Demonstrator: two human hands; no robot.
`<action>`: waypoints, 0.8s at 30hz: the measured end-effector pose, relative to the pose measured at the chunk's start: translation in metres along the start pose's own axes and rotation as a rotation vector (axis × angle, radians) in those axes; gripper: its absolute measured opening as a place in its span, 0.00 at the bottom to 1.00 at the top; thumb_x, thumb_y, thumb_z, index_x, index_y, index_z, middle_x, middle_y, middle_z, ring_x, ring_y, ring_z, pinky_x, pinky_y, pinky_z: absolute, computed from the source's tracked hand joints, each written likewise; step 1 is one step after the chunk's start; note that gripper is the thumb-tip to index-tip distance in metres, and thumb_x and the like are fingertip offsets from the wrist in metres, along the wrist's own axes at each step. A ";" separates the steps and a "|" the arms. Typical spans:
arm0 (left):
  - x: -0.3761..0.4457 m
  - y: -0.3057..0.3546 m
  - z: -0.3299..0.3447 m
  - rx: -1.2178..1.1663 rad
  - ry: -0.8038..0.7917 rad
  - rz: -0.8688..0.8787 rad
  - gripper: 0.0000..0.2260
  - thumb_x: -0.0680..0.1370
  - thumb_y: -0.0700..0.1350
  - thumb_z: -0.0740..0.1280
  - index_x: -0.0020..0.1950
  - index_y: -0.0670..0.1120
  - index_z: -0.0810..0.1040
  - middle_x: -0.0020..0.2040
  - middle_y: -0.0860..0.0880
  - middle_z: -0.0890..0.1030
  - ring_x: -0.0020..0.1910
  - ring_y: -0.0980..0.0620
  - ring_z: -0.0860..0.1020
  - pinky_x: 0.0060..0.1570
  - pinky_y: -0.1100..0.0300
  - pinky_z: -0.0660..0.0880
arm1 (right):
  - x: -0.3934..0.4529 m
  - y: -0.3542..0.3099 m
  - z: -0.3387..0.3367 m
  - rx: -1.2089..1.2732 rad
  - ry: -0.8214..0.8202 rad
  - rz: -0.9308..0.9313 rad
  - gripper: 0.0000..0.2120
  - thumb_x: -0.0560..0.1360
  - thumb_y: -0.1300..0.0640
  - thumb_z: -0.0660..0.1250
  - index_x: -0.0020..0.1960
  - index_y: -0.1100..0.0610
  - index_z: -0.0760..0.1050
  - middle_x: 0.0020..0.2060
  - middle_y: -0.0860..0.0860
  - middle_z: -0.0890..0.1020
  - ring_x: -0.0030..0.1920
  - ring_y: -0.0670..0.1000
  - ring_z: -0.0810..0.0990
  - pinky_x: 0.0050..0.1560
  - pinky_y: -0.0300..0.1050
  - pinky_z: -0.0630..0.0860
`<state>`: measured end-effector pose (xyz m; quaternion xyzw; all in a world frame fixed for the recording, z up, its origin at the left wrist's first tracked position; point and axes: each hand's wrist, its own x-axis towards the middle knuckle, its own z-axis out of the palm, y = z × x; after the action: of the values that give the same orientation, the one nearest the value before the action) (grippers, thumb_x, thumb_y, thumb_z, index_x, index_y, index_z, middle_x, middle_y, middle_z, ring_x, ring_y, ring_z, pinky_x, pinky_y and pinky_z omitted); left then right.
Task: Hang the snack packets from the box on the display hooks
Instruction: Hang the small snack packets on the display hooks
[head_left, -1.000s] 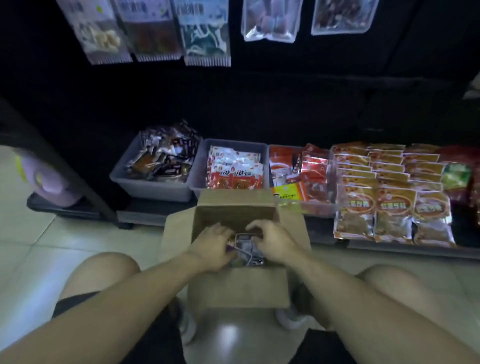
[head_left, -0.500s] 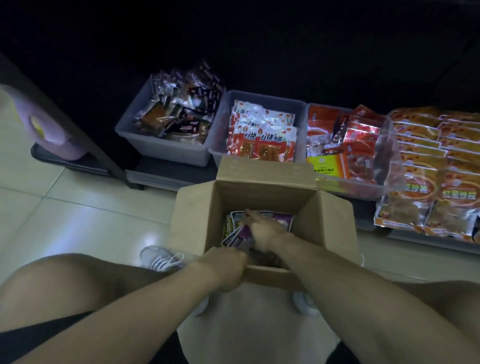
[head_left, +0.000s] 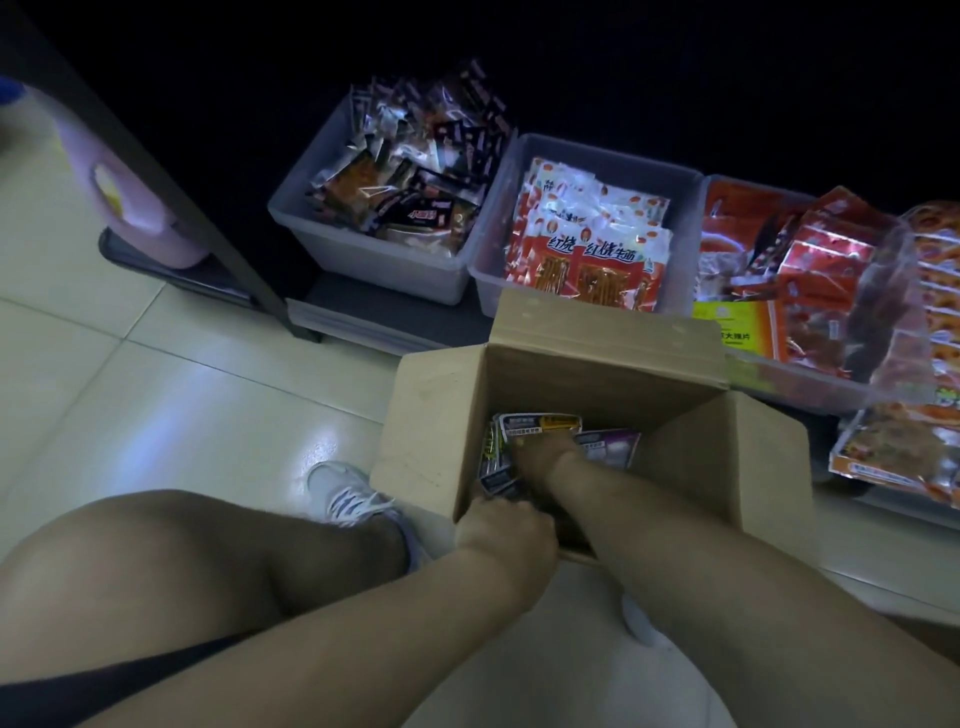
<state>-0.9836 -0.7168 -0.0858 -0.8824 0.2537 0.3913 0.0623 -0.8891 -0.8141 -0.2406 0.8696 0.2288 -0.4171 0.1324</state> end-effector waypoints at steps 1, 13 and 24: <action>0.000 0.000 0.001 -0.010 0.010 -0.002 0.16 0.88 0.42 0.56 0.73 0.42 0.75 0.71 0.39 0.78 0.71 0.37 0.75 0.76 0.43 0.63 | 0.003 -0.006 -0.002 -0.073 0.029 -0.046 0.23 0.85 0.58 0.60 0.80 0.57 0.67 0.77 0.58 0.71 0.76 0.61 0.71 0.71 0.62 0.73; 0.001 -0.007 0.008 -0.099 -0.015 0.065 0.16 0.87 0.37 0.55 0.70 0.37 0.76 0.68 0.34 0.77 0.66 0.34 0.77 0.61 0.45 0.76 | 0.084 -0.012 0.025 -0.638 0.207 -0.198 0.21 0.88 0.54 0.53 0.79 0.56 0.67 0.78 0.56 0.70 0.78 0.55 0.68 0.66 0.34 0.67; 0.009 -0.009 0.004 -0.036 0.006 0.102 0.15 0.85 0.38 0.57 0.70 0.36 0.75 0.69 0.35 0.77 0.68 0.32 0.77 0.66 0.41 0.76 | -0.012 0.003 0.002 -0.379 -0.051 -0.007 0.19 0.85 0.56 0.59 0.75 0.56 0.73 0.74 0.57 0.76 0.73 0.61 0.75 0.61 0.68 0.76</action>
<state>-0.9763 -0.7113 -0.0956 -0.8704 0.2916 0.3958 0.0256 -0.8951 -0.8212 -0.2320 0.8175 0.3028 -0.3887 0.2982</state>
